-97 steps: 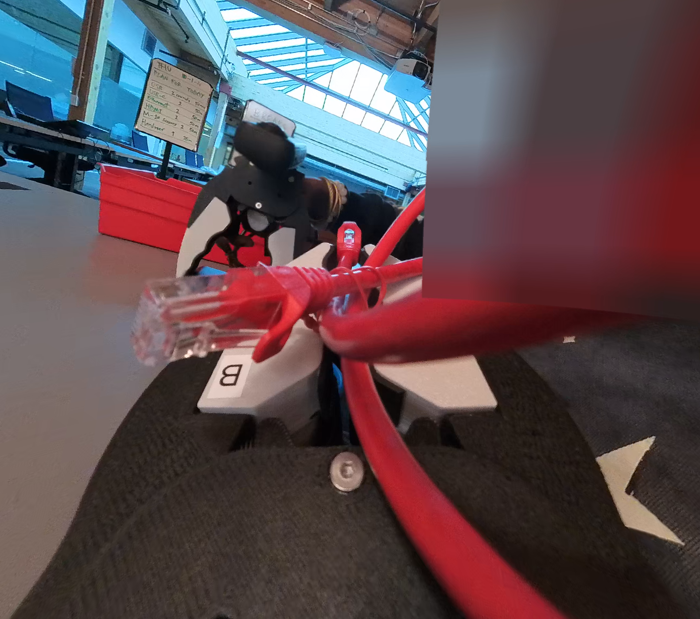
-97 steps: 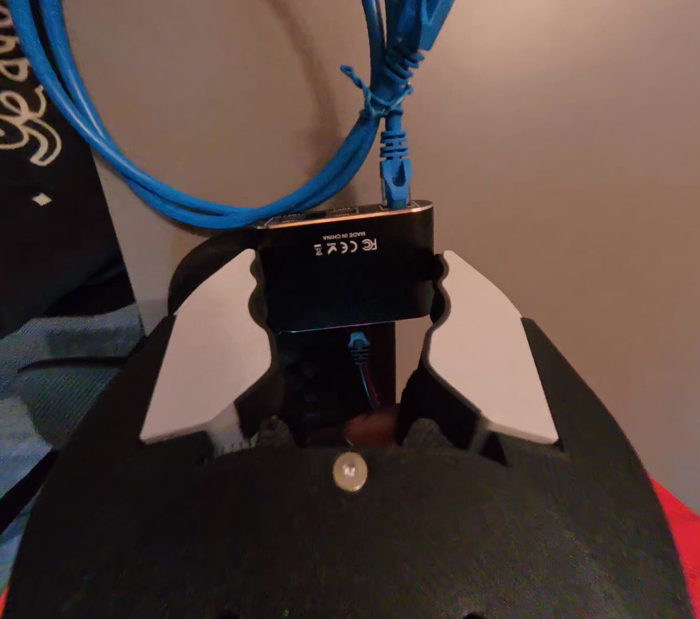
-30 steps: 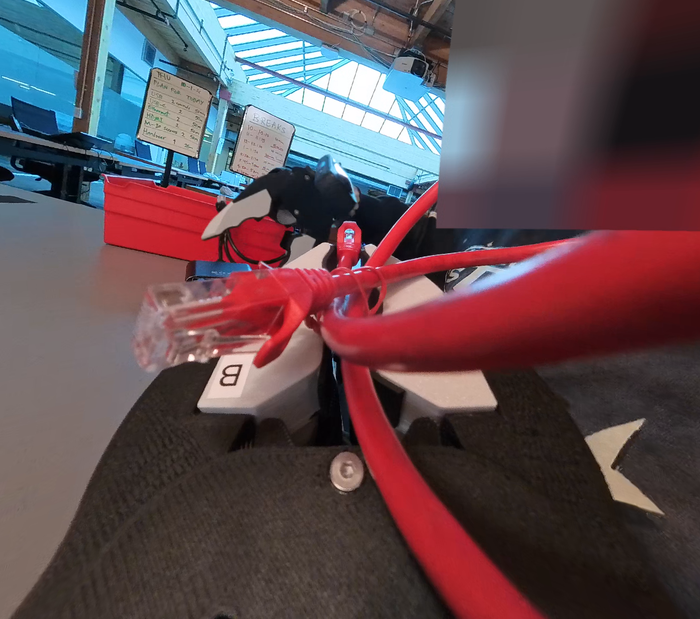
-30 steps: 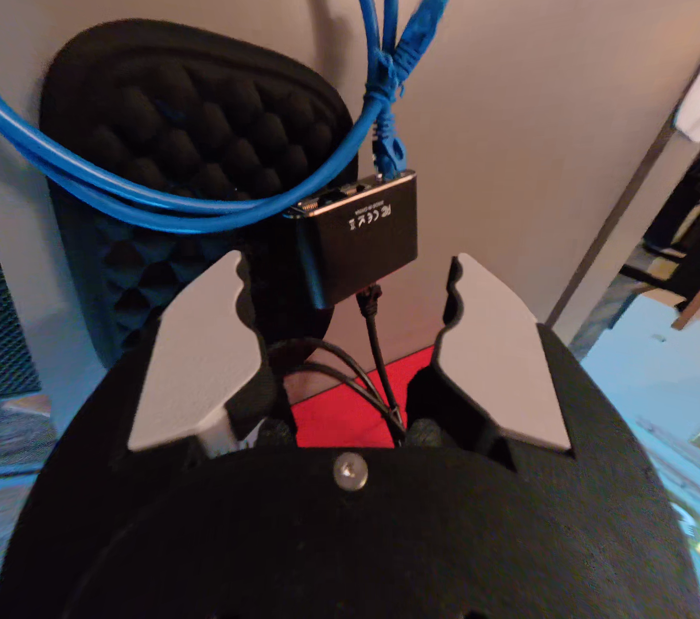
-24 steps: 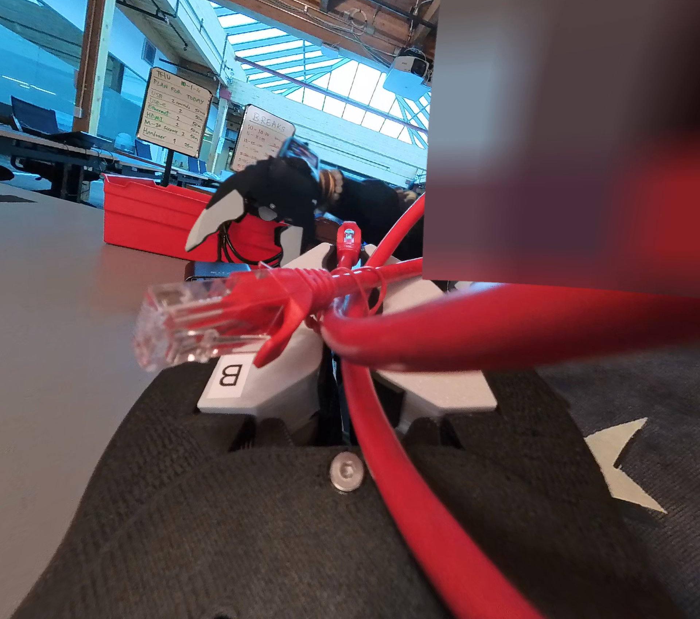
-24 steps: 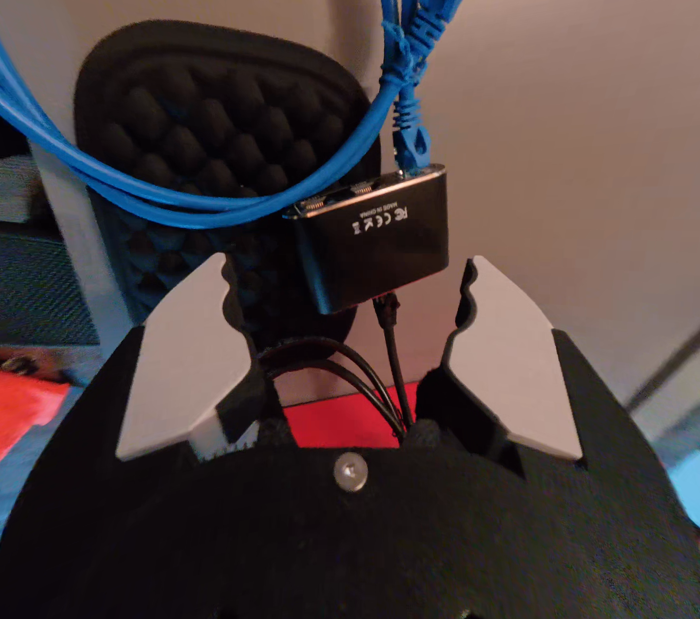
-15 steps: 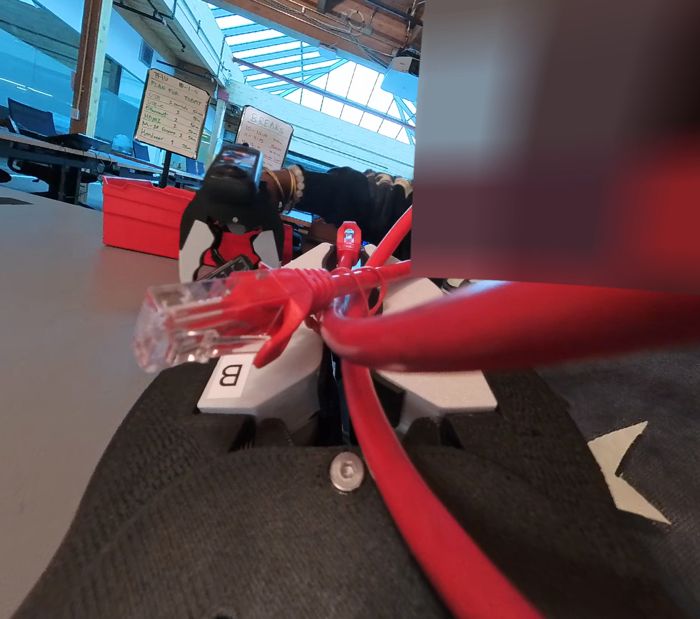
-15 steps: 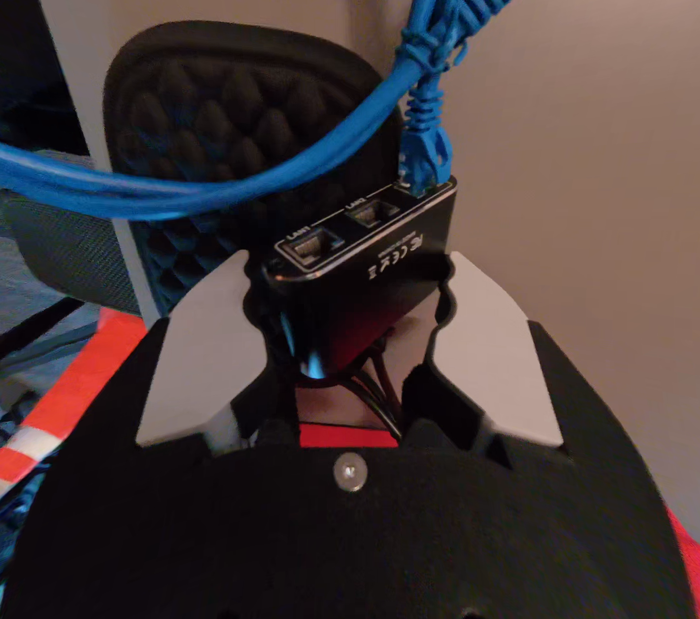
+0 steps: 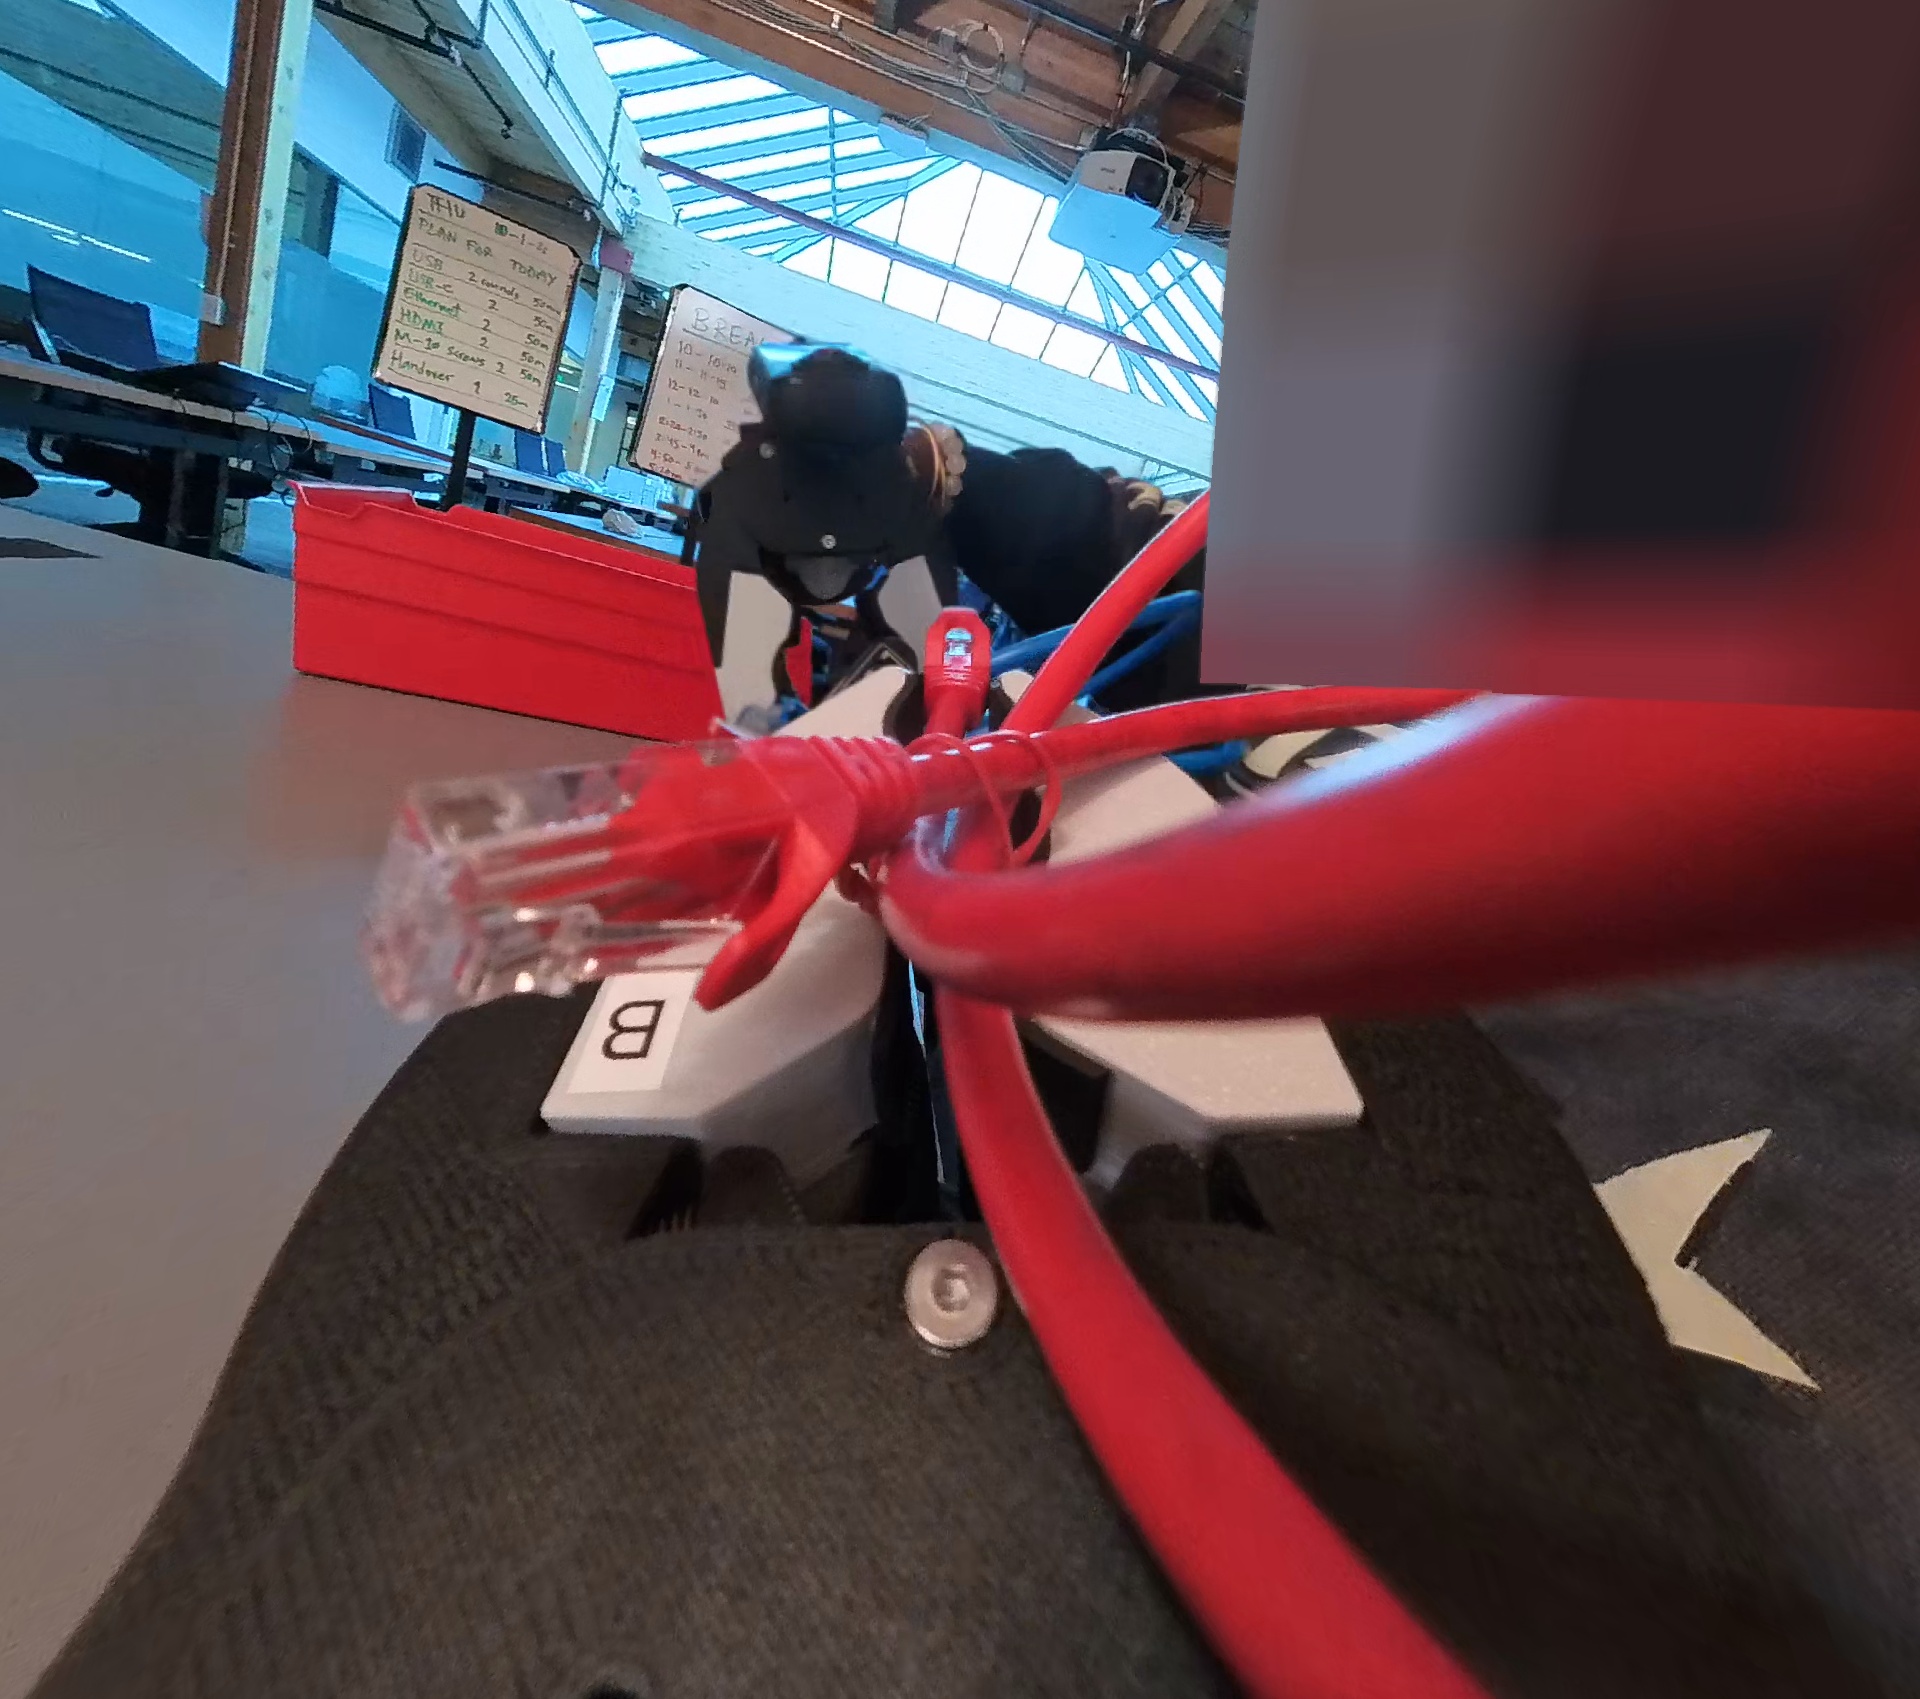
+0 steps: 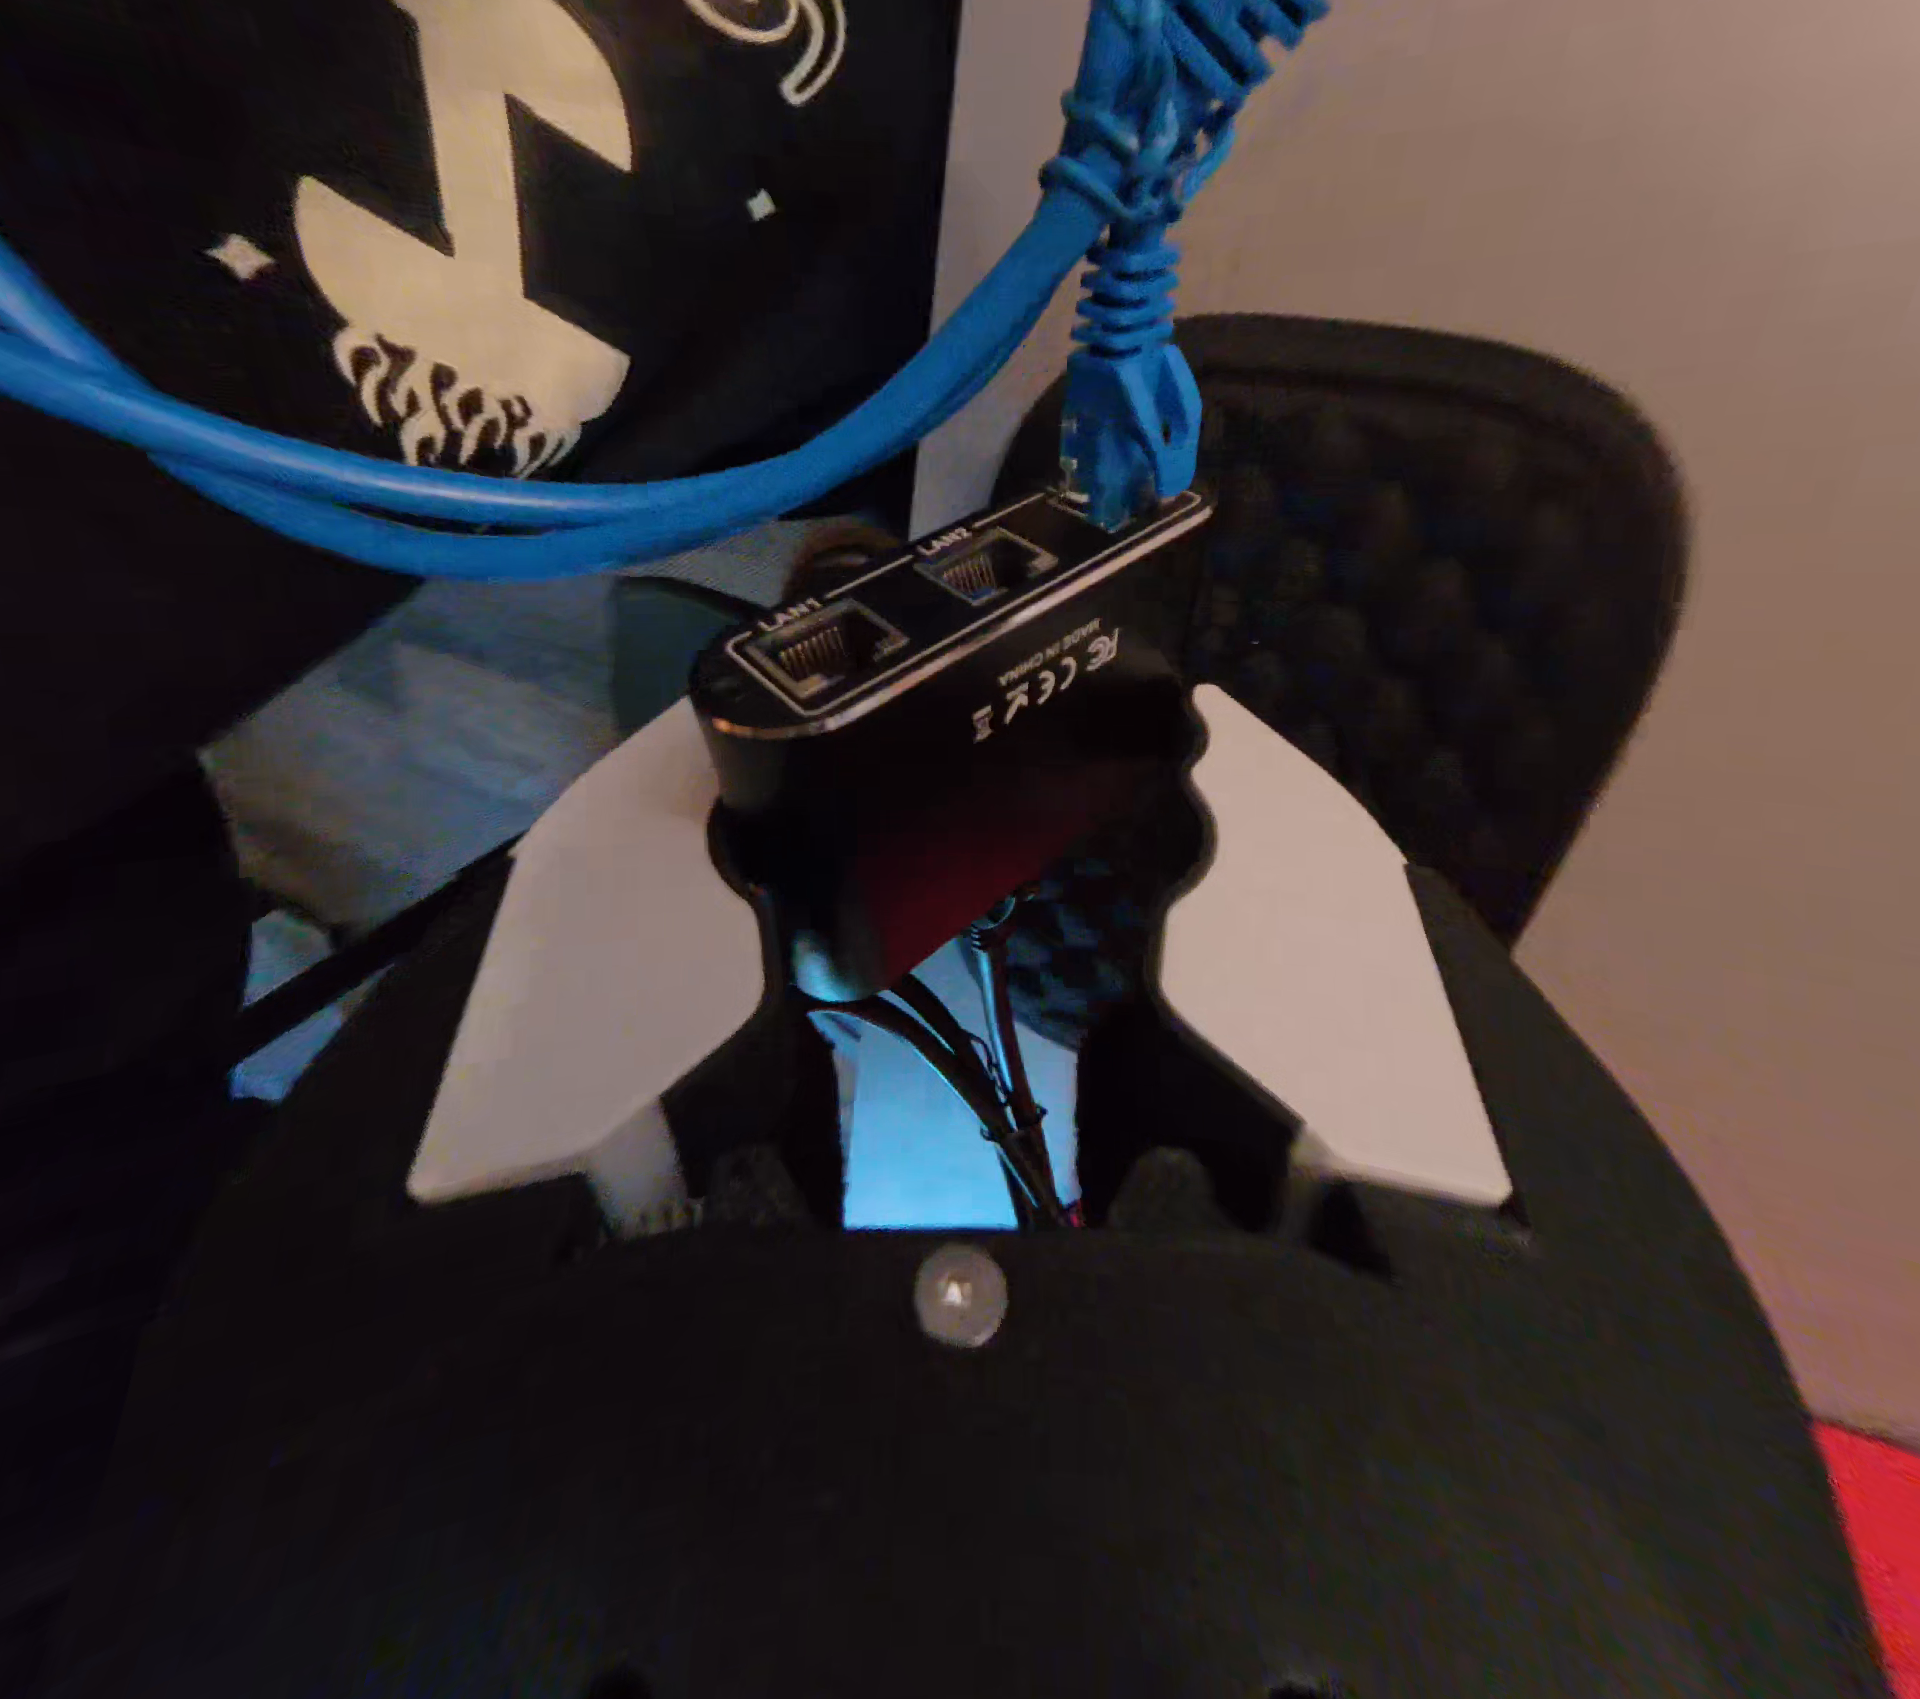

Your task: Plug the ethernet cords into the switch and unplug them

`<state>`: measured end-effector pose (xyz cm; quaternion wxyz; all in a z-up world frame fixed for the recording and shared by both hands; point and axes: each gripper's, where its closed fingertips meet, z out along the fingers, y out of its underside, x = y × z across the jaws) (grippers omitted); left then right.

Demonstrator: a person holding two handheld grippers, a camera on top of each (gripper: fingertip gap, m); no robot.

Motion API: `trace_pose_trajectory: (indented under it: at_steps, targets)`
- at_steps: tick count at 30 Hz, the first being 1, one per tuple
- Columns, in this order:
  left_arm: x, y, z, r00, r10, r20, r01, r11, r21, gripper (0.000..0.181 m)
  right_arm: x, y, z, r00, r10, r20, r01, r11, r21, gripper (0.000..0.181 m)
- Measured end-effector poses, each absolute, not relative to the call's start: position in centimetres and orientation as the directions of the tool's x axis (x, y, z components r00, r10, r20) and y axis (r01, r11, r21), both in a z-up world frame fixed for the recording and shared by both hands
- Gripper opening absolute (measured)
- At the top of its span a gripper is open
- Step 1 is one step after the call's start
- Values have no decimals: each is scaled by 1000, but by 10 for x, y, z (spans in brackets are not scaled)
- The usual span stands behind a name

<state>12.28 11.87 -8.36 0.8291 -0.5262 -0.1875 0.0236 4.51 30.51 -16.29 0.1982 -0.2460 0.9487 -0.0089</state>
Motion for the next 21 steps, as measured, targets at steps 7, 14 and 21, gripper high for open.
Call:
trace_pose_trajectory:
  at_steps: [7,14,21]
  targets:
    - [123,118,-83,928,236,287,158,448,-880,11,29,307,-180,-791,-432,-433,-481,876,5,76]
    - [123,118,-83,928,231,291,163,450,-878,11,1,295,-186,-823,-527,-213,-545,838,31,75]
    - [123,118,-83,929,231,291,163,451,-878,11,-1,287,-178,-803,-587,-101,-587,809,-33,70]
